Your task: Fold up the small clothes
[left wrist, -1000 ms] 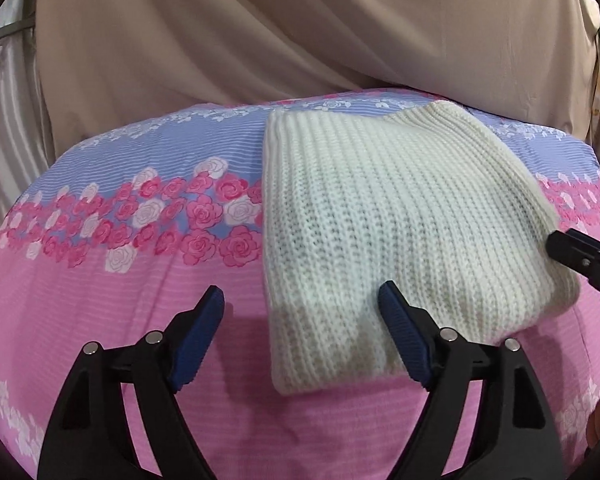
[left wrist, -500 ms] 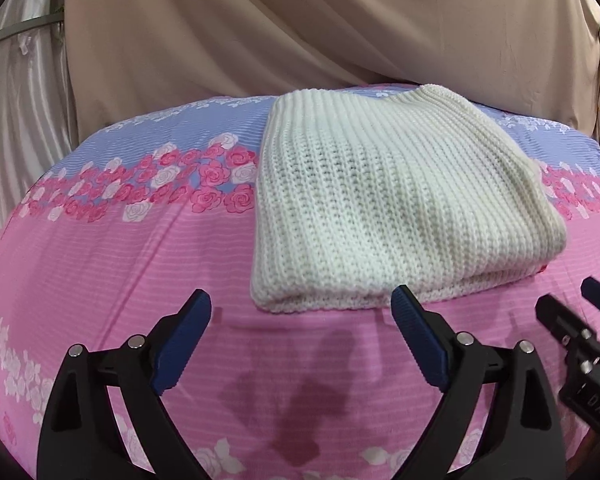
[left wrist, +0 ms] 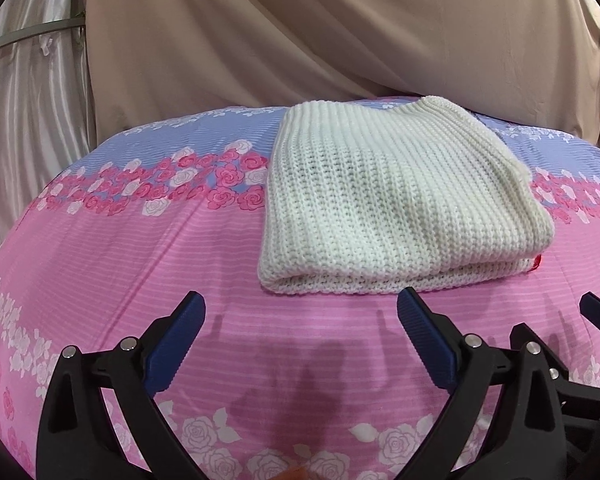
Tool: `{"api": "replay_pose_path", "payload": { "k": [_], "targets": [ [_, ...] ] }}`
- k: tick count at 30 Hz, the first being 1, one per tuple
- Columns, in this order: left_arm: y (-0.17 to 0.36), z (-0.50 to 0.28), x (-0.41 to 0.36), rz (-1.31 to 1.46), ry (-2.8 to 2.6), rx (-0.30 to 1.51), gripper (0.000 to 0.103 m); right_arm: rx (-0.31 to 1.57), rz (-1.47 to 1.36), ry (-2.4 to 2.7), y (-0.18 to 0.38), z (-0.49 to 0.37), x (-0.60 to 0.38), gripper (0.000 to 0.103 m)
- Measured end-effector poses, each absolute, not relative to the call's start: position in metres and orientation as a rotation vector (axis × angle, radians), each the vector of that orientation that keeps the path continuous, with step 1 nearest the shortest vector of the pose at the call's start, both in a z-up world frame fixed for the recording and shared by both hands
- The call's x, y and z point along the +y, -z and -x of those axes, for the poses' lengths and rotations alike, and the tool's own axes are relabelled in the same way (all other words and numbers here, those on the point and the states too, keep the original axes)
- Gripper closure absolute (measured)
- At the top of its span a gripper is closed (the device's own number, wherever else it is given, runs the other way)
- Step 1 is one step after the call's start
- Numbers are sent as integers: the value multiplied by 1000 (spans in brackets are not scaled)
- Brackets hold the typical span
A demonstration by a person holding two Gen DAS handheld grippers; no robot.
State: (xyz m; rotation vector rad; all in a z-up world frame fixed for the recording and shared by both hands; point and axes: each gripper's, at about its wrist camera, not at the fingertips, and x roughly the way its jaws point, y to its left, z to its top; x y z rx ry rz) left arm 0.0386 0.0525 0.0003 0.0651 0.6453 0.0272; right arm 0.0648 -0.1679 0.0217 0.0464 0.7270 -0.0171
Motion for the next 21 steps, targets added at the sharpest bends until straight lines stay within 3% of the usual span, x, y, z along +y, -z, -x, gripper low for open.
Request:
{"api": "replay_pose_path", "payload": {
  "k": [21],
  "targets": [
    [3,-39,44,-120,-92,664,8,724,-64,24,-22,-64,-167,18]
  ]
}}
